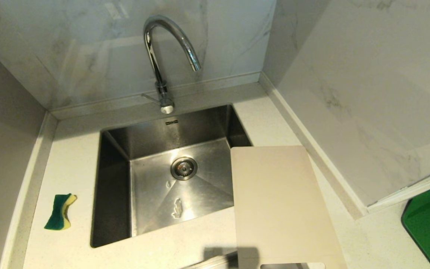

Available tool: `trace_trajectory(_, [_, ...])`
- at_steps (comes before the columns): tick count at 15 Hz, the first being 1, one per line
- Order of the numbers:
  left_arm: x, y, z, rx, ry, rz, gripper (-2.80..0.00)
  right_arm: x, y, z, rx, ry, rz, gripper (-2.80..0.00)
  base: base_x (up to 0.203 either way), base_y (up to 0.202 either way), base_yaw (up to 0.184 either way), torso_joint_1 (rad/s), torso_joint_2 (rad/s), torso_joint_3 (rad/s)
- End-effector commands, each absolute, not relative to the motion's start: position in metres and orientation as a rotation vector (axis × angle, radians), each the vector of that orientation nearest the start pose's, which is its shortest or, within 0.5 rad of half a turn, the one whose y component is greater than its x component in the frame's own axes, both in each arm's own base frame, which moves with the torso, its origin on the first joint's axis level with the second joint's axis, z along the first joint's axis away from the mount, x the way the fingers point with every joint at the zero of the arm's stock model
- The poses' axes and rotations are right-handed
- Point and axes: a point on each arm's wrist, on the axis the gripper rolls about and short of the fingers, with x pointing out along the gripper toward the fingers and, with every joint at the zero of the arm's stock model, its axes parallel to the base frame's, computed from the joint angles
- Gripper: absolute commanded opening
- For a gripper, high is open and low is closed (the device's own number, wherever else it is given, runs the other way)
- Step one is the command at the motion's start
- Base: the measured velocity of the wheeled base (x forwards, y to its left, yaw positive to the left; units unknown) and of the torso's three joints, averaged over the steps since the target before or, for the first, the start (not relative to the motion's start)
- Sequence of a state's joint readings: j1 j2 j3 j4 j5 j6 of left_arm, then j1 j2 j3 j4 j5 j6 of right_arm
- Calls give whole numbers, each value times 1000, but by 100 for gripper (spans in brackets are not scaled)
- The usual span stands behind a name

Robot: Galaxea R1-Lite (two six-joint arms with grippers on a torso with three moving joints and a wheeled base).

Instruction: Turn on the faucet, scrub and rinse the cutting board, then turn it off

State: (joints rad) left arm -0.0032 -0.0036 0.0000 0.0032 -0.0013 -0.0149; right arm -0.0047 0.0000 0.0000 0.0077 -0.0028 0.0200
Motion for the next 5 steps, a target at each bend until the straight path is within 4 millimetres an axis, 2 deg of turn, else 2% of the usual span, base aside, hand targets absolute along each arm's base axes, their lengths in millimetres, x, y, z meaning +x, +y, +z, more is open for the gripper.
trace_trajectory(1, [-23,0,75,-15,5,-4,-280,-23,0,75,21,8,-8,-280,0,0,0,0,0,0])
trace_trajectory(5, [-23,0,75,-15,5,-5,-280,-23,0,75,20,8,-8,-280,0,0,0,0,0,0])
